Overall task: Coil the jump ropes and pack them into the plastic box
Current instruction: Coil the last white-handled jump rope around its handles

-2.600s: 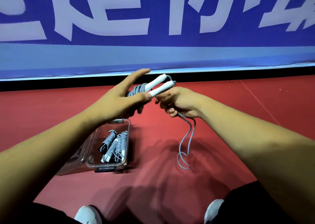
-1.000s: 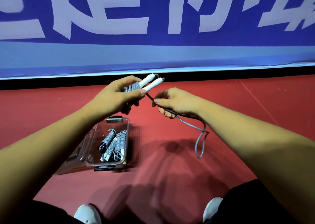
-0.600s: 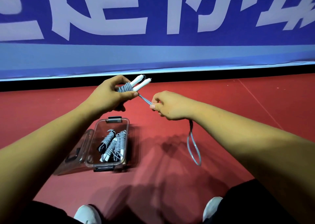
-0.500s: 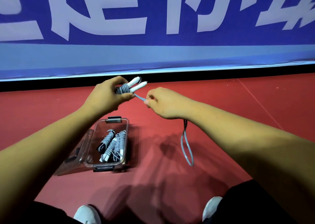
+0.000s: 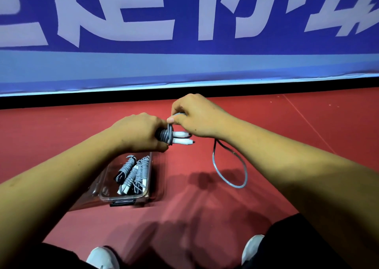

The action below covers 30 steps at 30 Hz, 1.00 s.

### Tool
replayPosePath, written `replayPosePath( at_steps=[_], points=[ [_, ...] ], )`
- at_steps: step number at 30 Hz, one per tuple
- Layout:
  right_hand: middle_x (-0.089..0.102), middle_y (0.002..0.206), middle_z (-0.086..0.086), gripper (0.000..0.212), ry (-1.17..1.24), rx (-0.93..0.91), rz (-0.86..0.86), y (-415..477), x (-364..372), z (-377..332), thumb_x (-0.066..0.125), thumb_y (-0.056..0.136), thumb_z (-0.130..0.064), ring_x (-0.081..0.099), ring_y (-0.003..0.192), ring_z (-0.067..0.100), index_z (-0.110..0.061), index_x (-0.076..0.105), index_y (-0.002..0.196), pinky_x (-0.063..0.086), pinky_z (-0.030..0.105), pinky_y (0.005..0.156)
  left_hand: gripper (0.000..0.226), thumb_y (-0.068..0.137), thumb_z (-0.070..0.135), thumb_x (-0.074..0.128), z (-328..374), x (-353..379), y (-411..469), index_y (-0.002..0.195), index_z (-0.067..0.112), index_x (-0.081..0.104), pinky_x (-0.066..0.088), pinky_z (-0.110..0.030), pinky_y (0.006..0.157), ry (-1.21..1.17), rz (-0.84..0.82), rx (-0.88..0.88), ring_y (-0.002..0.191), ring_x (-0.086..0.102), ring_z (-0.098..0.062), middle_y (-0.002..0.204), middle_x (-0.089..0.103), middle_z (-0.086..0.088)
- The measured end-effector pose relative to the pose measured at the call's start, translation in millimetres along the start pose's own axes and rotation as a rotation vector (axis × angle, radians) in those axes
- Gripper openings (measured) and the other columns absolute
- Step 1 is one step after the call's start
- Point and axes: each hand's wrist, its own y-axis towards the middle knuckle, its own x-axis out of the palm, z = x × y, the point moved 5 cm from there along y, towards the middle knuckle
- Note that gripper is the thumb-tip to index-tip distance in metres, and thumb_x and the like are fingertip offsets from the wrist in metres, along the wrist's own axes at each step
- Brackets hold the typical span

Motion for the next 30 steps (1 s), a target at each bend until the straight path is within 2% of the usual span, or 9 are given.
replayPosePath(
  at_steps=[5, 8, 11, 14, 17, 20, 23, 27, 30],
  points=[
    [0.069, 0.068, 0.009, 0.026, 0.239, 0.067, 0.048, 2, -15, 21, 0.074, 0.082, -0.036, 0.053, 0.057, 0.018, -0.011, 0.073, 0.073, 0.043, 0.03, 0.056, 0.058, 0.06, 0.076, 0.071, 2, -5, -5, 0.071, 0.02, 0.061, 0.038, -0.033, 0.051, -0.335, 0.069, 0.052, 0.044, 0.044, -0.013, 0.05, 0.045, 0.002],
    [0.05, 0.047, -0.001, 0.03, 0.422, 0.18, -0.026, -4, -5, 36, 0.073, 0.084, -0.035, 0.037, 0.043, 0.012, -0.01, 0.066, 0.068, 0.029, 0.021, 0.043, 0.042, 0.074, 0.061, 0.073, 5, -5, -9, 0.079, 0.021, 0.067, 0.04, -0.032, 0.051, -0.431, 0.11, 0.059, 0.044, 0.044, -0.011, 0.052, 0.048, 0.002],
    [0.043, 0.054, 0.006, 0.028, 0.588, 0.239, -0.124, -7, 9, 48, 0.063, 0.093, -0.028, 0.032, 0.048, 0.018, -0.006, 0.064, 0.076, 0.024, 0.025, 0.047, 0.028, 0.081, 0.04, 0.077, 6, -5, -11, 0.09, 0.015, 0.067, 0.046, -0.028, 0.046, -0.724, 0.057, 0.061, 0.047, 0.053, -0.018, 0.059, 0.058, 0.003],
    [0.041, 0.057, 0.004, 0.019, 0.692, 0.278, -0.197, -10, 21, 50, 0.047, 0.094, -0.006, 0.03, 0.049, 0.015, -0.001, 0.064, 0.087, 0.024, 0.022, 0.046, 0.033, 0.083, 0.03, 0.075, 7, -7, -13, 0.11, 0.021, 0.061, 0.037, -0.021, 0.039, -0.974, 0.07, 0.016, 0.049, 0.05, -0.022, 0.065, 0.061, -0.005],
    [0.041, 0.057, 0.005, 0.034, 0.698, 0.28, -0.235, -11, 32, 50, 0.048, 0.101, -0.03, 0.038, 0.05, 0.018, -0.007, 0.063, 0.08, 0.032, 0.028, 0.053, 0.051, 0.086, 0.031, 0.068, 9, -16, -14, 0.133, 0.042, 0.054, 0.039, -0.023, 0.042, -1.151, 0.118, 0.023, 0.053, 0.046, -0.022, 0.074, 0.059, -0.015],
    [0.041, 0.055, 0.003, 0.044, 0.695, 0.31, -0.288, -15, 39, 54, 0.041, 0.103, -0.039, 0.051, 0.054, 0.021, -0.005, 0.063, 0.084, 0.041, 0.032, 0.062, 0.032, 0.094, 0.025, 0.063, 2, -24, -14, 0.125, 0.032, 0.063, 0.04, -0.021, 0.041, -1.138, 0.201, -0.008, 0.054, 0.05, -0.022, 0.077, 0.058, -0.016],
    [0.039, 0.055, 0.001, 0.036, 0.754, 0.319, -0.29, -17, 39, 51, 0.041, 0.104, -0.034, 0.053, 0.052, 0.021, -0.006, 0.058, 0.089, 0.049, 0.032, 0.061, 0.018, 0.091, 0.027, 0.067, -16, -23, -9, 0.108, 0.022, 0.065, 0.035, -0.019, 0.037, -1.1, 0.253, -0.111, 0.055, 0.057, -0.028, 0.08, 0.062, -0.017],
    [0.037, 0.058, -0.001, 0.027, 0.685, 0.339, -0.251, -17, 34, 40, 0.042, 0.104, -0.029, 0.032, 0.043, 0.01, -0.009, 0.054, 0.09, 0.039, 0.024, 0.046, 0.025, 0.082, 0.028, 0.079, -36, -20, -3, 0.1, 0.022, 0.062, 0.033, -0.02, 0.033, -0.922, 0.287, -0.196, 0.052, 0.065, -0.03, 0.068, 0.064, -0.006],
    [0.044, 0.061, 0.004, 0.023, 0.444, 0.239, -0.235, -16, 28, 19, 0.047, 0.101, -0.022, 0.038, 0.044, 0.016, -0.008, 0.058, 0.087, 0.039, 0.023, 0.043, 0.031, 0.076, 0.036, 0.083, -45, -12, 0, 0.096, 0.031, 0.059, 0.047, -0.025, 0.041, -0.587, 0.321, -0.231, 0.053, 0.069, -0.023, 0.074, 0.069, 0.003]
  ],
)
